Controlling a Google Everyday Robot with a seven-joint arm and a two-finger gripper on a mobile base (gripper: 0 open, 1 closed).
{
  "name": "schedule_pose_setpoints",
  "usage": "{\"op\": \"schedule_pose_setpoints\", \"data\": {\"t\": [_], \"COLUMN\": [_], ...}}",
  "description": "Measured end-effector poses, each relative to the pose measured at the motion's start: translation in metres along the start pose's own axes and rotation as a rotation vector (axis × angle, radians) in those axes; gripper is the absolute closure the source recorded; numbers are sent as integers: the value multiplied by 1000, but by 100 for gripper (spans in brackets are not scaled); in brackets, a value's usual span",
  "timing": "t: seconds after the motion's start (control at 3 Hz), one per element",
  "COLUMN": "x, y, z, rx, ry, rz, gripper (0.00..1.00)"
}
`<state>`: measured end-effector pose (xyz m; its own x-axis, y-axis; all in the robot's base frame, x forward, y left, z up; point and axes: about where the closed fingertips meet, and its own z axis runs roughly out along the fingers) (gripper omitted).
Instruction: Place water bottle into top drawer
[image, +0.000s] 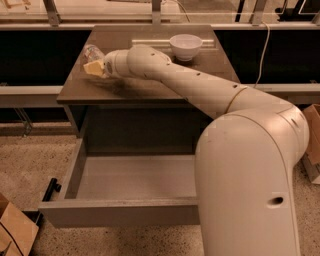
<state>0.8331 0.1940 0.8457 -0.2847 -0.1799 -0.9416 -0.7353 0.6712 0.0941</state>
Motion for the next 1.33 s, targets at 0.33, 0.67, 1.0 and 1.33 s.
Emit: {"op": "schedule_pose_setpoints", "data": {"t": [0.33,0.67,1.0,1.33], "x": [-4,-4,-4,4], "y": [-1,1,9,12], "z": [-4,-20,-80,-149], "rx": [9,1,-42,-53], "ry": [-7,-20,12,65], "rz": [-13,-8,-58,-116], "gripper": [70,94,100,100]}}
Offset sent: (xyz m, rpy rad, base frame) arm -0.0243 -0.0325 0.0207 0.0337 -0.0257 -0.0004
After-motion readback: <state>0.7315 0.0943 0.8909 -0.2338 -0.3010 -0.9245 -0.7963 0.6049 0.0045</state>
